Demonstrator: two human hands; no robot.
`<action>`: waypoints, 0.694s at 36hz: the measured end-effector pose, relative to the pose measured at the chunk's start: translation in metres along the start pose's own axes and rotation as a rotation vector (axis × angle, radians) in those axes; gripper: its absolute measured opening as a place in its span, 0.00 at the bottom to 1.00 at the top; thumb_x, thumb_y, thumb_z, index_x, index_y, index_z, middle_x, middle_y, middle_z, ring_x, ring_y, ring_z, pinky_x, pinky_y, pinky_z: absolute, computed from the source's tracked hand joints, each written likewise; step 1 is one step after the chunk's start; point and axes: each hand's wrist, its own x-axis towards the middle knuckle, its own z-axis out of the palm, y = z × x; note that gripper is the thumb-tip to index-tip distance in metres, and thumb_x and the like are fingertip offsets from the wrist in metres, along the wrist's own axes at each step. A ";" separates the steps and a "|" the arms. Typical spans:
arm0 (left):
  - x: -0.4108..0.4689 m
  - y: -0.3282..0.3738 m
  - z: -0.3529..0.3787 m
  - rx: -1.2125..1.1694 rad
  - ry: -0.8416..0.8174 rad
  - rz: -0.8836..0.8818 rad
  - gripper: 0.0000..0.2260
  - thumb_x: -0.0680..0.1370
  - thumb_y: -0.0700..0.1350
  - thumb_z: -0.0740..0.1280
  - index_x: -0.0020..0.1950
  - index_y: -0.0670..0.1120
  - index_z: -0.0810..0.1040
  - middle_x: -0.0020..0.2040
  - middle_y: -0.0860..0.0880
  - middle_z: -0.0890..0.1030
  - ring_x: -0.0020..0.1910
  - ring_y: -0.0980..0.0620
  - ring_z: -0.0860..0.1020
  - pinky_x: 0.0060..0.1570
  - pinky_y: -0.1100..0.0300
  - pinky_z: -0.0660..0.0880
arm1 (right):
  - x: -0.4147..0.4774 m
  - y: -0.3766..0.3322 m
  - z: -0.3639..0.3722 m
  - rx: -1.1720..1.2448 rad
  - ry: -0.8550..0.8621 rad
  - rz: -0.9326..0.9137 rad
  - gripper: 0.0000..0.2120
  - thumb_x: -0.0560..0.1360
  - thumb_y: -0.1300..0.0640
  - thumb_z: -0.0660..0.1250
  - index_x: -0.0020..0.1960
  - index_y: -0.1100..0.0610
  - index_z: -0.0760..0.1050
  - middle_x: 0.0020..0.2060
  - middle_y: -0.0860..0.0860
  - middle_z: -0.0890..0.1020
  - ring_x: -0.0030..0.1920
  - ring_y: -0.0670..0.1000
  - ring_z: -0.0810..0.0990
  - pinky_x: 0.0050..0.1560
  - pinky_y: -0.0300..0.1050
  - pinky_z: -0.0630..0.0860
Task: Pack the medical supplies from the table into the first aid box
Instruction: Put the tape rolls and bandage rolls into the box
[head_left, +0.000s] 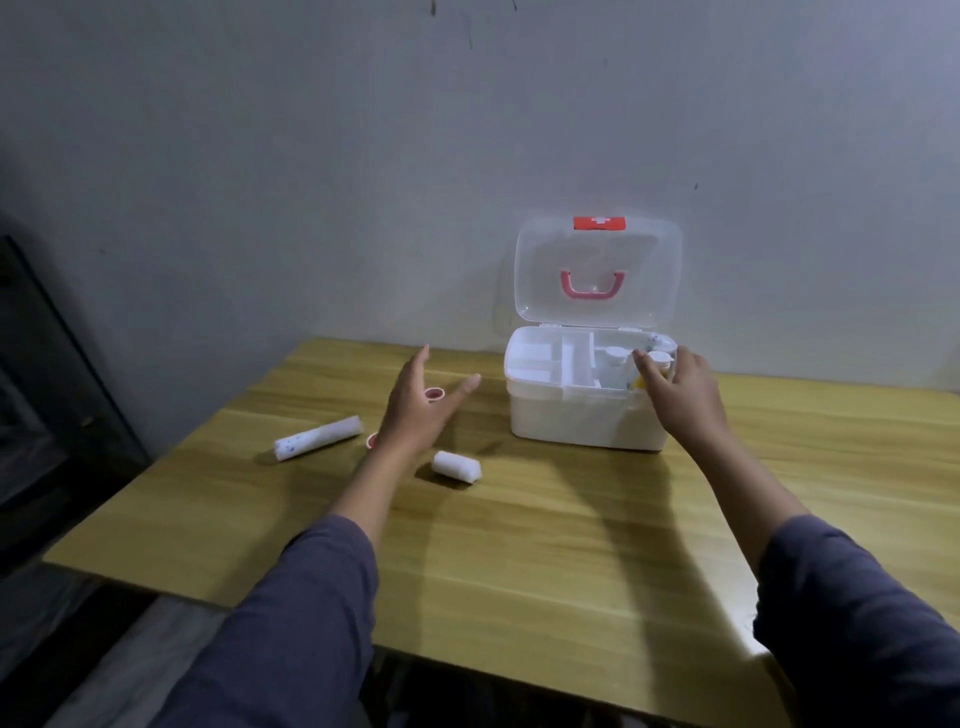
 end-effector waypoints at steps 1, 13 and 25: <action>-0.001 -0.006 -0.013 0.043 0.063 0.011 0.36 0.73 0.57 0.69 0.76 0.48 0.58 0.75 0.48 0.63 0.70 0.53 0.65 0.65 0.61 0.63 | 0.000 0.000 0.000 -0.004 0.008 0.007 0.24 0.77 0.42 0.57 0.58 0.63 0.70 0.60 0.59 0.72 0.60 0.57 0.70 0.49 0.47 0.65; -0.023 -0.060 -0.041 0.560 -0.252 0.110 0.33 0.78 0.60 0.58 0.78 0.47 0.51 0.79 0.47 0.51 0.78 0.52 0.48 0.75 0.52 0.51 | -0.003 -0.003 0.003 -0.013 0.058 0.033 0.25 0.77 0.43 0.56 0.58 0.65 0.70 0.59 0.62 0.73 0.59 0.60 0.71 0.47 0.48 0.64; 0.033 -0.064 0.008 0.646 -0.191 0.093 0.28 0.81 0.55 0.55 0.78 0.45 0.52 0.79 0.47 0.54 0.78 0.47 0.49 0.73 0.54 0.49 | -0.001 0.000 0.007 -0.007 0.102 0.001 0.21 0.78 0.45 0.57 0.59 0.60 0.72 0.57 0.61 0.75 0.59 0.59 0.71 0.49 0.46 0.64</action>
